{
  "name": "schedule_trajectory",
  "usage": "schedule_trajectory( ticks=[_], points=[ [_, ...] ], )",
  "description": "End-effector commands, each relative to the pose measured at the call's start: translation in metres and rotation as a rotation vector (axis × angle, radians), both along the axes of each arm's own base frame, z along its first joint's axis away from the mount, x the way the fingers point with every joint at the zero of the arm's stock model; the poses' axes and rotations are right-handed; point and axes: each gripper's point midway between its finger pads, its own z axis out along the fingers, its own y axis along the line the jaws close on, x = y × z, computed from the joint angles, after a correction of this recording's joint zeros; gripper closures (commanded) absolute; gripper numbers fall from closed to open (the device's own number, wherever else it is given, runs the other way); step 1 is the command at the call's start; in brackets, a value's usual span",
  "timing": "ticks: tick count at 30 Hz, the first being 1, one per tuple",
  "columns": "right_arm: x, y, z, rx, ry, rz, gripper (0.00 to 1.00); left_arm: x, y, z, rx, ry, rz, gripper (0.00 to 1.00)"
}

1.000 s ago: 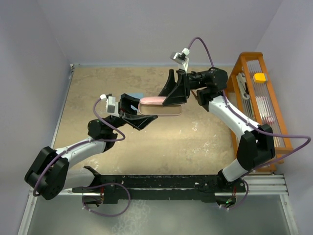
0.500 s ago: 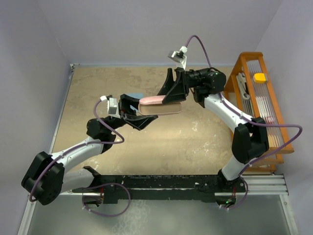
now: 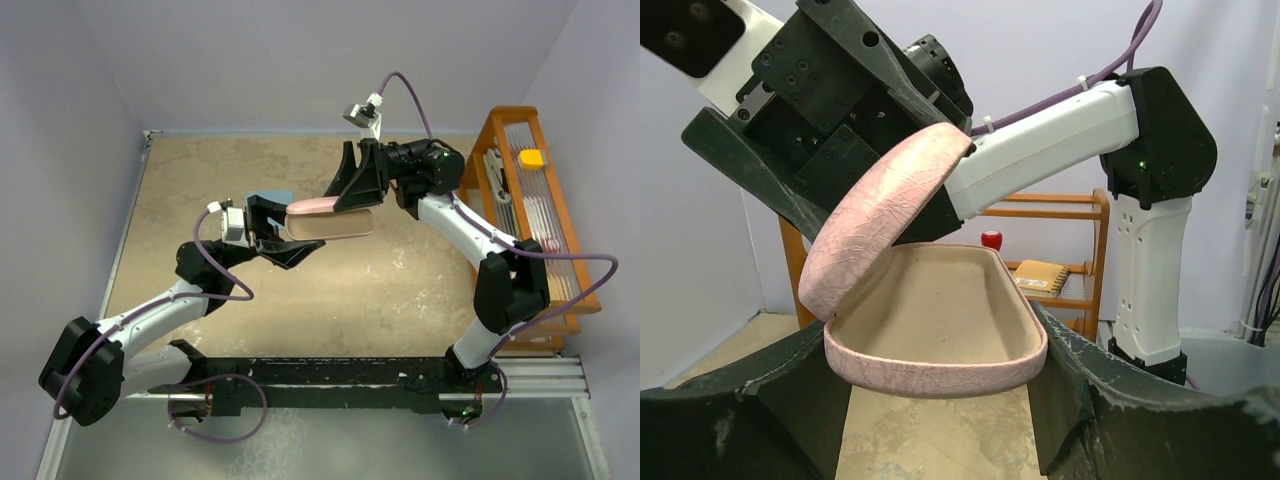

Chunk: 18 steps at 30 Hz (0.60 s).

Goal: Organize the sunglasses
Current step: Open the sunglasses case.

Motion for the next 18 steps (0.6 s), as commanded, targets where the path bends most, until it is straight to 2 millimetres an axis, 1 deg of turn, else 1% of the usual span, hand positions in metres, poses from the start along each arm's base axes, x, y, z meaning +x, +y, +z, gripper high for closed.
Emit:
schedule_trajectory(
  ticks=[1, 4, 18],
  points=[
    [0.0065, -0.0191, 0.0924, 0.294, -0.028, -0.158, 1.00, -0.0193, -0.0124, -0.0718, 0.224, 0.162, -0.151, 0.83],
    [0.0064, -0.0194, 0.0936, 0.295, -0.010, -0.154, 1.00, -0.0173, -0.0123, -0.0750, 0.239, 0.163, -0.137, 0.83],
    [0.0097, -0.0214, 0.1012, 0.284, 0.052, -0.165, 1.00, -0.0161, -0.0123, -0.0779, 0.258, 0.164, -0.124, 0.83]
  ],
)
